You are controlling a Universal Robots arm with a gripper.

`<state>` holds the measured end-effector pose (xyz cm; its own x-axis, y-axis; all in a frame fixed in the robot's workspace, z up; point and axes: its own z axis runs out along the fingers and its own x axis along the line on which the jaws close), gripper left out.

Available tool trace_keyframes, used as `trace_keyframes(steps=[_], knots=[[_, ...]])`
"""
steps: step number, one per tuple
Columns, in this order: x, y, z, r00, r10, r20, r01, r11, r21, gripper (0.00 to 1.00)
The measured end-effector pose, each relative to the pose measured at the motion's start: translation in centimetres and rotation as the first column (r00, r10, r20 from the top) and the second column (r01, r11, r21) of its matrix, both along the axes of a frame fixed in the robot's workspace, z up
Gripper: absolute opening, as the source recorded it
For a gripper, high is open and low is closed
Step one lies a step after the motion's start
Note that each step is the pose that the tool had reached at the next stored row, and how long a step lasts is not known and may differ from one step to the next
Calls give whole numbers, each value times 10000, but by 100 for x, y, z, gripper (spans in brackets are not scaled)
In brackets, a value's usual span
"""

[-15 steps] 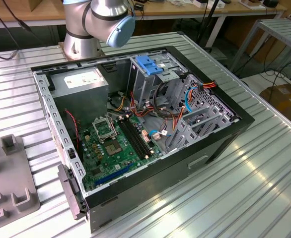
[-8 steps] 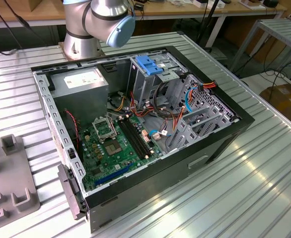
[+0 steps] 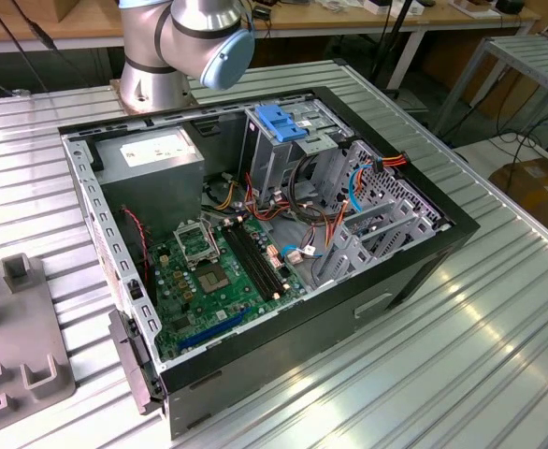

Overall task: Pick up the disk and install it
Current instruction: 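Pick up the disk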

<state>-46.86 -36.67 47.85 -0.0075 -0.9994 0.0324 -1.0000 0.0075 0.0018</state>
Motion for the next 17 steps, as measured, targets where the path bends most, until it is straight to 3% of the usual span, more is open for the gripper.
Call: trace_keyframes(steps=[7,17], knots=[[0,0,205,10000,0,-1,0,10000,0,36],[19,0,216,10000,0,-1,0,10000,0,36]])
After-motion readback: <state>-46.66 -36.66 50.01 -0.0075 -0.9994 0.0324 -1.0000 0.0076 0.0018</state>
